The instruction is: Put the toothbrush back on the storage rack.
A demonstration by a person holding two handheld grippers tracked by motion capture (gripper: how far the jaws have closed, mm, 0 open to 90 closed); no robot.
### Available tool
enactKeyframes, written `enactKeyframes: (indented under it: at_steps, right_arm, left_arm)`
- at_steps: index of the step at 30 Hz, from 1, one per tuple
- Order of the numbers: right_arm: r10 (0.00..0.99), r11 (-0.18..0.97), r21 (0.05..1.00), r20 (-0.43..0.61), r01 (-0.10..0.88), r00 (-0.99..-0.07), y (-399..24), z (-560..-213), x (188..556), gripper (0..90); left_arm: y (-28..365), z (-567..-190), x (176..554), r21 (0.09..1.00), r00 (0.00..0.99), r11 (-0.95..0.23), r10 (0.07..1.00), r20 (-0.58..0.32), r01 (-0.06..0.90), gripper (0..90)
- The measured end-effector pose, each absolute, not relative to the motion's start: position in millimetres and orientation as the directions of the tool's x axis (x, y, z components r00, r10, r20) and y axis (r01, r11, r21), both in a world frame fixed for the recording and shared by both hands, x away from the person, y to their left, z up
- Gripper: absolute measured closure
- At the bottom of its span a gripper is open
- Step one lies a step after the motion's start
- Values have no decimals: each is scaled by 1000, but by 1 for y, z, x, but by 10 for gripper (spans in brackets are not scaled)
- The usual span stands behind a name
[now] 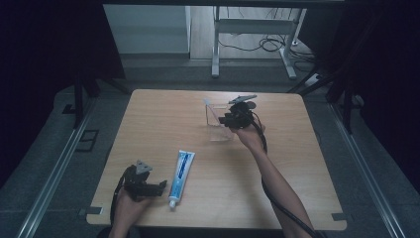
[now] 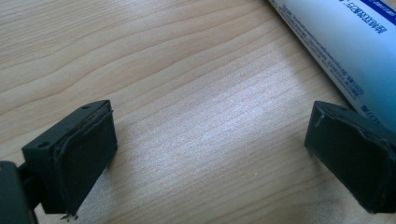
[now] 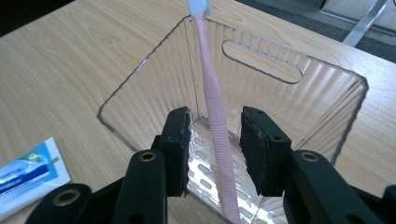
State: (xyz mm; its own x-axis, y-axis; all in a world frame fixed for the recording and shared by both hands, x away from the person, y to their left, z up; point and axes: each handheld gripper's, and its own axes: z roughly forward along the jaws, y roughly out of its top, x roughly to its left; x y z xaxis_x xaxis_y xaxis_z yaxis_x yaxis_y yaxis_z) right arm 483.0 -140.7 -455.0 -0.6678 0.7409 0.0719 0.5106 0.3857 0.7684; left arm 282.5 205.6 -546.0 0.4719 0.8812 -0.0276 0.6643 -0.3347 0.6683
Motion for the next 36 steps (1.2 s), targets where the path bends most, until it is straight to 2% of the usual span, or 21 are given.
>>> enactKeyframes:
  at_steps: [22, 36]
  right_arm:
    - [708, 309, 766, 210, 564, -674, -162, -451, 458, 615]
    - [701, 322, 763, 206, 560, -683, -163, -450, 448, 588]
  left_arm:
    - [206, -546, 283, 668, 474, -337, 880, -27, 664, 23]
    - [206, -546, 283, 668, 477, -340, 879, -24, 662, 23]
